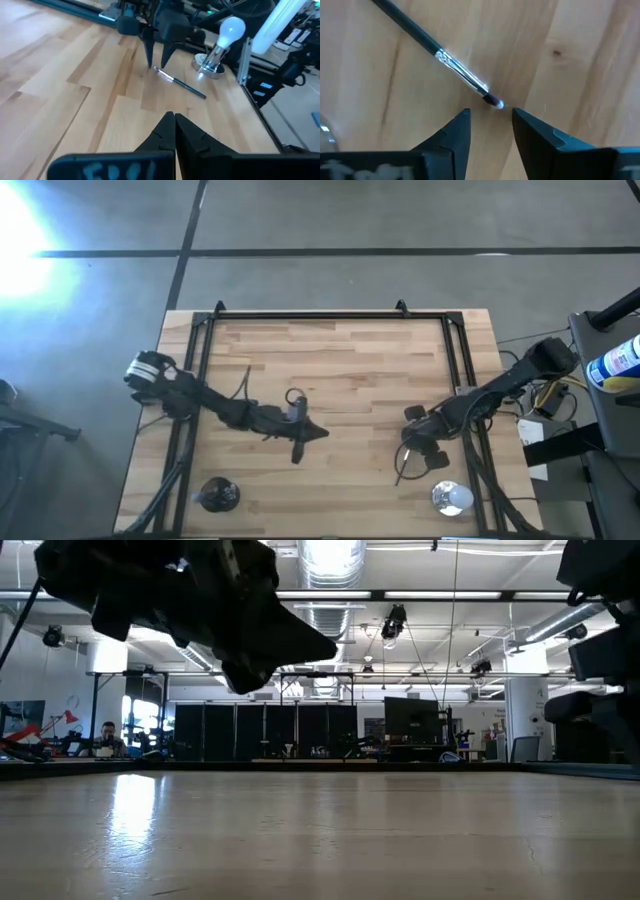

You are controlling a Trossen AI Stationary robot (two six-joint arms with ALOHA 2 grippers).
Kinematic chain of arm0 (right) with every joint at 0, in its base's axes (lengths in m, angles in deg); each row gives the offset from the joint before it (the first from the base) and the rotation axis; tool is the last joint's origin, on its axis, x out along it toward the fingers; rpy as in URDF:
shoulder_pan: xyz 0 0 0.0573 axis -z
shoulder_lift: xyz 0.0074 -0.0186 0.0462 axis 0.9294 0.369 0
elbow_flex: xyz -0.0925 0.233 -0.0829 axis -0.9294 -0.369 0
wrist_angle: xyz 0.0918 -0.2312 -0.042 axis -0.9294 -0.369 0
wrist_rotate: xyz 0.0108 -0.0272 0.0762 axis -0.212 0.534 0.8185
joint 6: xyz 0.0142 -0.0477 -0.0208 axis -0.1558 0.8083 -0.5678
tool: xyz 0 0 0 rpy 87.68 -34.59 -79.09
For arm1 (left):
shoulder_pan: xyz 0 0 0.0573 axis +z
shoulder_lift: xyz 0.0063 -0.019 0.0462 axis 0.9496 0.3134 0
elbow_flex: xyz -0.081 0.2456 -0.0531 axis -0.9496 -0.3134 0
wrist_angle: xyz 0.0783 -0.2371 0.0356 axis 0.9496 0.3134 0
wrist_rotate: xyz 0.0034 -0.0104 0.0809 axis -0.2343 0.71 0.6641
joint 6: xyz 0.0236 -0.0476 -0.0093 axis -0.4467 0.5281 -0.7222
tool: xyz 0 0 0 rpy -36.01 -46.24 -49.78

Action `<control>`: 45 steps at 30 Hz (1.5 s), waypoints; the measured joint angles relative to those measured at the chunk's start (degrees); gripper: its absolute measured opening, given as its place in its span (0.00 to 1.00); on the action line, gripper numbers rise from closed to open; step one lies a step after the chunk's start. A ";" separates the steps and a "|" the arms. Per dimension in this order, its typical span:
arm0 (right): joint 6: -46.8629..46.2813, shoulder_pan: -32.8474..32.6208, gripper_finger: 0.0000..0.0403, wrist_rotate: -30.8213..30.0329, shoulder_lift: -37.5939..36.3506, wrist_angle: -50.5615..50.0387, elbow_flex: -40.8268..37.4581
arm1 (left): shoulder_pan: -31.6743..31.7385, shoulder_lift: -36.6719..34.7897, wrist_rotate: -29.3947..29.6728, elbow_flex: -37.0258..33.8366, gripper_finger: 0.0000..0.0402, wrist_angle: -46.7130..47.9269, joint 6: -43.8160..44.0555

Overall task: Pick & Place Makeup Brushes
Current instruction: Put the black eyeshadow brush into the makeup holder

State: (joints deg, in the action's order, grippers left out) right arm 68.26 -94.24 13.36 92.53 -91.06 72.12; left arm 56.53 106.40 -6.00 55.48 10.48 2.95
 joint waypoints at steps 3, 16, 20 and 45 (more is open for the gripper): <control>1.55 0.02 0.34 -0.11 2.62 -0.29 1.17 | 0.36 1.64 0.06 1.70 0.01 1.45 1.02; 7.98 0.02 0.20 0.68 4.93 2.90 3.87 | 1.65 3.11 0.11 2.80 0.17 3.68 4.64; 7.94 0.00 0.13 2.21 6.44 2.85 3.91 | 1.67 3.29 -0.08 2.78 0.17 4.16 4.73; 21.22 0.02 0.28 2.07 15.84 -2.66 12.68 | 1.67 3.38 -0.15 2.79 0.16 5.80 5.56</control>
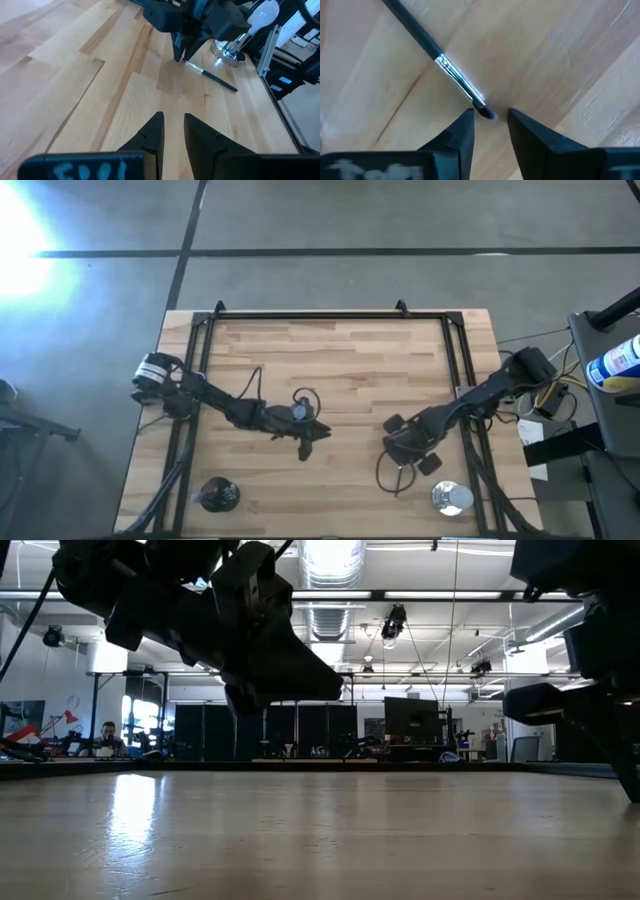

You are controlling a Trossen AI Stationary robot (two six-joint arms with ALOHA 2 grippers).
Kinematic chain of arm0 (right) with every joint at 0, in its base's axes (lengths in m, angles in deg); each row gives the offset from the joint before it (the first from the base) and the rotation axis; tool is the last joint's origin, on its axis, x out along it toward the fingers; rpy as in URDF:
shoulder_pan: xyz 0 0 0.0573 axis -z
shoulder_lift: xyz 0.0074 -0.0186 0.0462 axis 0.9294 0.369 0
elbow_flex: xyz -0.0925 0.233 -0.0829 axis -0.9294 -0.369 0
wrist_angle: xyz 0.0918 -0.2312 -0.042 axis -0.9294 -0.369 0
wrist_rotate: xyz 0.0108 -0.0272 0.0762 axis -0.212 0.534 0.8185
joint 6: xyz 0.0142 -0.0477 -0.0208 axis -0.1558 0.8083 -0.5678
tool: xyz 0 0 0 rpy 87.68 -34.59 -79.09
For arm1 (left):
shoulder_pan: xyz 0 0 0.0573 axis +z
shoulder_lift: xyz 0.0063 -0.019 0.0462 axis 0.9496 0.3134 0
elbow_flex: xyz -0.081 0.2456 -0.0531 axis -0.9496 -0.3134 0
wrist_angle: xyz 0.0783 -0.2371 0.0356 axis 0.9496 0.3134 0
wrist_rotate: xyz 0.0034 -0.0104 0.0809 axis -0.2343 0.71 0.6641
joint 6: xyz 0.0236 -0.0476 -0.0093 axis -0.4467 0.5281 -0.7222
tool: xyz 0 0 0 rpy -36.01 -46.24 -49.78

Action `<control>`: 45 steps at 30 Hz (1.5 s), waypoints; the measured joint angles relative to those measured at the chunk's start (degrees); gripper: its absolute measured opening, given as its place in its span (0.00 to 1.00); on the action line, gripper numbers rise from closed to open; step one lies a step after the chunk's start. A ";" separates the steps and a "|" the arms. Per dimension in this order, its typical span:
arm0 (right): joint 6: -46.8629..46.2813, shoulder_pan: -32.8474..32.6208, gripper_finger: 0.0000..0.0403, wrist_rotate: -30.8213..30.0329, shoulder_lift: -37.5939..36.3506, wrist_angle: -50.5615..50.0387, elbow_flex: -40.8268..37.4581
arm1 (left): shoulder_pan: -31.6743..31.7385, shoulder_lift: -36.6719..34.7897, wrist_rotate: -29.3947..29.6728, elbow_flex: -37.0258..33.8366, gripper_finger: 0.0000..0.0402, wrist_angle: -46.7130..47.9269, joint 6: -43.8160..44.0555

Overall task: Pick & Place Makeup Brushes
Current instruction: Put the black eyeshadow brush into the makeup holder

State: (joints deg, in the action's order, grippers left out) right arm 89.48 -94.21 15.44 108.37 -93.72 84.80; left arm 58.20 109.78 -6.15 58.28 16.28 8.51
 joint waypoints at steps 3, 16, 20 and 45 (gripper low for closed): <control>1.01 0.01 0.25 0.74 1.26 -0.67 0.92 | 0.00 0.00 0.00 -0.02 0.16 0.53 0.02; 1.44 -0.08 0.02 1.26 0.52 0.09 1.11 | 0.00 0.00 -0.19 -0.01 0.16 0.78 0.44; -0.84 -0.16 0.02 1.48 -0.25 0.08 1.08 | 0.00 0.00 -0.46 -0.02 0.16 0.78 0.46; -7.38 0.20 0.04 -12.19 -9.34 -1.50 6.16 | -0.17 2.04 -9.03 8.46 0.27 0.30 5.87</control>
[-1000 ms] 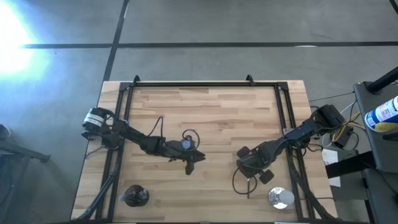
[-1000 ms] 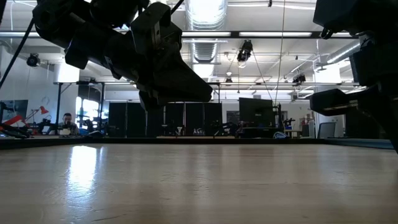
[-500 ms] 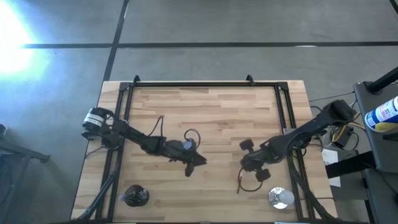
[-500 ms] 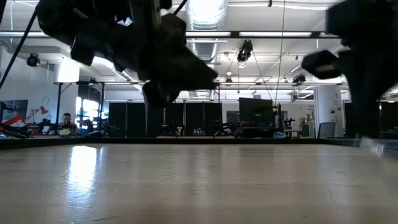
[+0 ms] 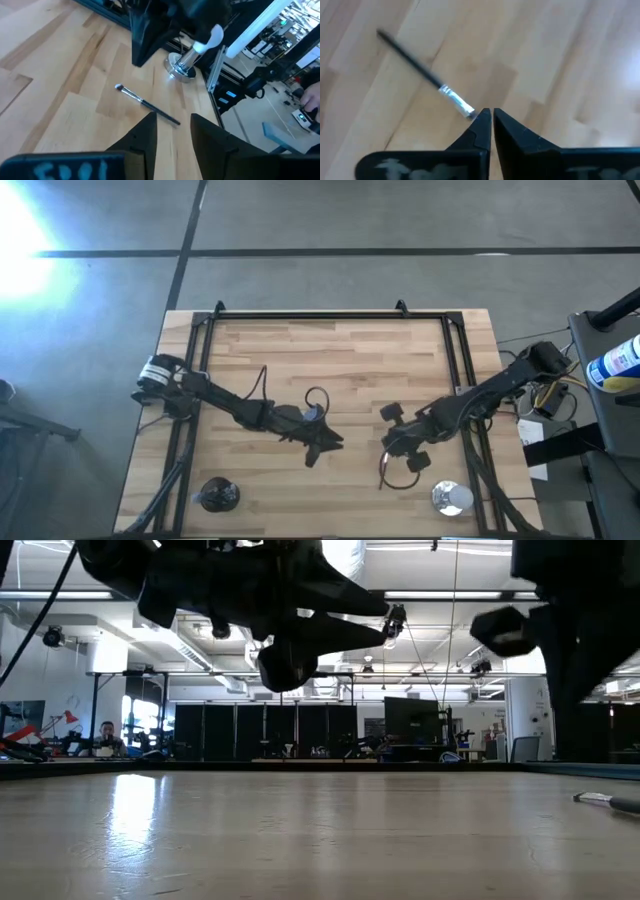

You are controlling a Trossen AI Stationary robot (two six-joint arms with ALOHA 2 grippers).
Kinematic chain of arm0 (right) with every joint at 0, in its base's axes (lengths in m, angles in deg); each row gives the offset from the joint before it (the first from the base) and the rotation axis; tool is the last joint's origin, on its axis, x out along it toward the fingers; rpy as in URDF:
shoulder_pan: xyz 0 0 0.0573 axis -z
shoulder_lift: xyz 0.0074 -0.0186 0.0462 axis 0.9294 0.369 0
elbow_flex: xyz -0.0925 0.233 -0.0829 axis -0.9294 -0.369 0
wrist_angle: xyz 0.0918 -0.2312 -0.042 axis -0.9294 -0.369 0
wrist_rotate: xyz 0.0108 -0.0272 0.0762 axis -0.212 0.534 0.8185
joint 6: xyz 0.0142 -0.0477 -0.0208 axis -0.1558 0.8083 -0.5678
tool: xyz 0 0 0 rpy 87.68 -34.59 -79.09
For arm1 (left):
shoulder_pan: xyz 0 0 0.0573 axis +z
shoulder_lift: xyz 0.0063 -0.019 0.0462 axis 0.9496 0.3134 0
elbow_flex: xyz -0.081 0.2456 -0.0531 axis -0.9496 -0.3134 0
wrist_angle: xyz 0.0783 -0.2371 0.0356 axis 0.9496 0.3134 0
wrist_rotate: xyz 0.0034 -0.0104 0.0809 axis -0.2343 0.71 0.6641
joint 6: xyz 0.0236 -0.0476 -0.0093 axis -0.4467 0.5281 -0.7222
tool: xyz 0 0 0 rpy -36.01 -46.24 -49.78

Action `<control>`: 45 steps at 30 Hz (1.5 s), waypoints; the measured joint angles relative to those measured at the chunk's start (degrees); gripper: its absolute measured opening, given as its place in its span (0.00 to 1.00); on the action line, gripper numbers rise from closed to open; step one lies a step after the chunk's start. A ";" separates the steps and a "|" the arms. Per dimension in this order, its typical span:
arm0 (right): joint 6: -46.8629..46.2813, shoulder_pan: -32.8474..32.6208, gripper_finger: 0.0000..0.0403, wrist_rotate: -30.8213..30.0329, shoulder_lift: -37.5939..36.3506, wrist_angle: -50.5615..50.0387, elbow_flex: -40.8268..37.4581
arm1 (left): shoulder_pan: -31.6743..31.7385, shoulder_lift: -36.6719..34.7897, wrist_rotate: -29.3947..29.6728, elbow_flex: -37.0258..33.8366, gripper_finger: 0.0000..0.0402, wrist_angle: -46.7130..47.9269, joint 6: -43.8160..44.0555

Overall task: Pick & Place Makeup Brushes
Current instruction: Put the black eyeshadow brush into the makeup holder

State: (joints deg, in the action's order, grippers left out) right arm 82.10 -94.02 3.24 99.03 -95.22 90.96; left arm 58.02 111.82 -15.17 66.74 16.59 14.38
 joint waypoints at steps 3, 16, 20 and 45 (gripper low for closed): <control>2.67 0.06 0.10 3.13 3.90 0.21 -0.02 | -0.02 0.26 -0.04 -0.02 0.27 0.13 -0.01; 11.86 2.12 0.32 6.07 15.30 0.81 0.37 | -0.33 0.74 -0.10 -0.07 0.27 2.07 -0.27; 13.09 2.41 0.27 7.83 15.24 1.26 0.29 | -0.31 0.74 0.02 -0.10 0.27 2.93 -0.29; 6.58 2.32 0.02 -1.46 6.53 0.83 0.04 | -0.28 0.74 -1.24 0.14 0.20 3.84 0.64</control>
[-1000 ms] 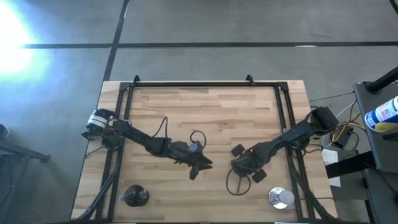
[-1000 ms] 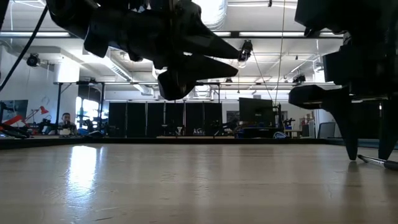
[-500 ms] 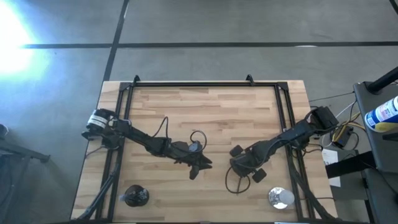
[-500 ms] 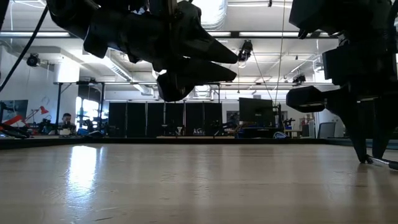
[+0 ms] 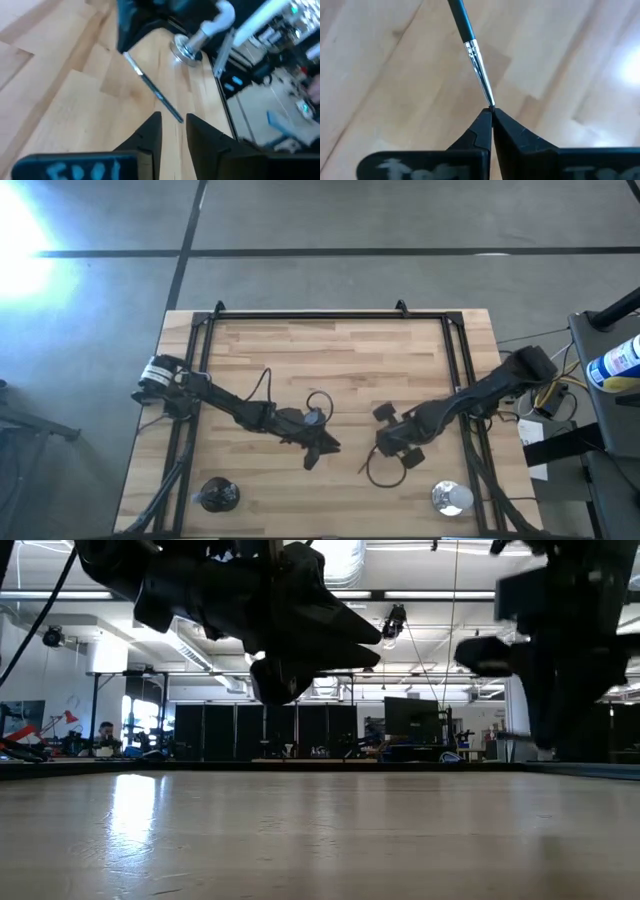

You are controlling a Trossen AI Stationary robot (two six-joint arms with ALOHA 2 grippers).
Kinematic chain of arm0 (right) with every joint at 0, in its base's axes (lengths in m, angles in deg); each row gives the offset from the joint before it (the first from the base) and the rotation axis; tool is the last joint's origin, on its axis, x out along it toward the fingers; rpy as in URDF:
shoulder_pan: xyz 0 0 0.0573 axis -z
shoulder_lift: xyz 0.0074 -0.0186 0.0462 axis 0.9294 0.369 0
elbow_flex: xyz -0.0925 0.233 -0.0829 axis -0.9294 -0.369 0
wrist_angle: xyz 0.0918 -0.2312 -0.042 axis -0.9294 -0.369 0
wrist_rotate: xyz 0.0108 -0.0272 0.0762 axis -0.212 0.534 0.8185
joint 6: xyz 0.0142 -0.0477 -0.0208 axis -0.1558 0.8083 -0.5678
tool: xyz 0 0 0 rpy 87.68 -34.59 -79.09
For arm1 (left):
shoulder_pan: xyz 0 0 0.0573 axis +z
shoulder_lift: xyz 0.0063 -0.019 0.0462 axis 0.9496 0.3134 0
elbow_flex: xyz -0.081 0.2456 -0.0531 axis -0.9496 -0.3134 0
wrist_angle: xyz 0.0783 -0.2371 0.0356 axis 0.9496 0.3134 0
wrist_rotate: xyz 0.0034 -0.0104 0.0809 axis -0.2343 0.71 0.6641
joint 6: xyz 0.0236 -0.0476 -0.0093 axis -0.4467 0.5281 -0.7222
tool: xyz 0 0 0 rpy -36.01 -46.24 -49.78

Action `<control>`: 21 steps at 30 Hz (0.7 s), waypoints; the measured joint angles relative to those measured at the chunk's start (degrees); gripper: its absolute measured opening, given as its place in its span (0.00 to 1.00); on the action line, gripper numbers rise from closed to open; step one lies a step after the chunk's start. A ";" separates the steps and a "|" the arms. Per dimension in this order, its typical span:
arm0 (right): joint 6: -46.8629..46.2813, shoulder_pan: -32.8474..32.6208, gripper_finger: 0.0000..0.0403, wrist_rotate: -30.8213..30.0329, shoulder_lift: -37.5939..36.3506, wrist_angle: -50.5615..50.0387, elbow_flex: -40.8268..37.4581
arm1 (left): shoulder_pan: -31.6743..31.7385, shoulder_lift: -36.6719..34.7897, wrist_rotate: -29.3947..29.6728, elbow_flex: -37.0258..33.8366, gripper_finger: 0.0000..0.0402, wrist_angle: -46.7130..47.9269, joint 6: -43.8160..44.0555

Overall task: Pick & Place Makeup Brushes
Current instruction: Put the black eyeshadow brush into the makeup holder

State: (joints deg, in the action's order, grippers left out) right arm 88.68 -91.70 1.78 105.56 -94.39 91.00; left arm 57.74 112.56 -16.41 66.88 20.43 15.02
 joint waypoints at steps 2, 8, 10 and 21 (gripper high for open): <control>-0.38 -0.04 0.02 -2.21 -1.80 -0.86 0.74 | 0.00 0.00 1.57 0.67 0.19 0.39 1.75; 2.31 0.00 0.02 -11.84 -1.44 -6.74 8.08 | 0.80 0.00 1.44 5.51 0.26 6.43 4.38; 4.21 0.00 0.02 -14.41 -0.01 -8.24 11.04 | 1.02 0.00 1.40 7.27 0.30 9.02 4.92; 12.76 -0.43 0.02 -24.93 7.44 -12.77 22.23 | 3.82 0.00 2.27 9.31 0.38 13.74 10.84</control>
State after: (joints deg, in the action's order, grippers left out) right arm 101.44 -92.13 -23.15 113.00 -107.16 113.24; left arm 61.56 112.56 -14.14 76.19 34.16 25.86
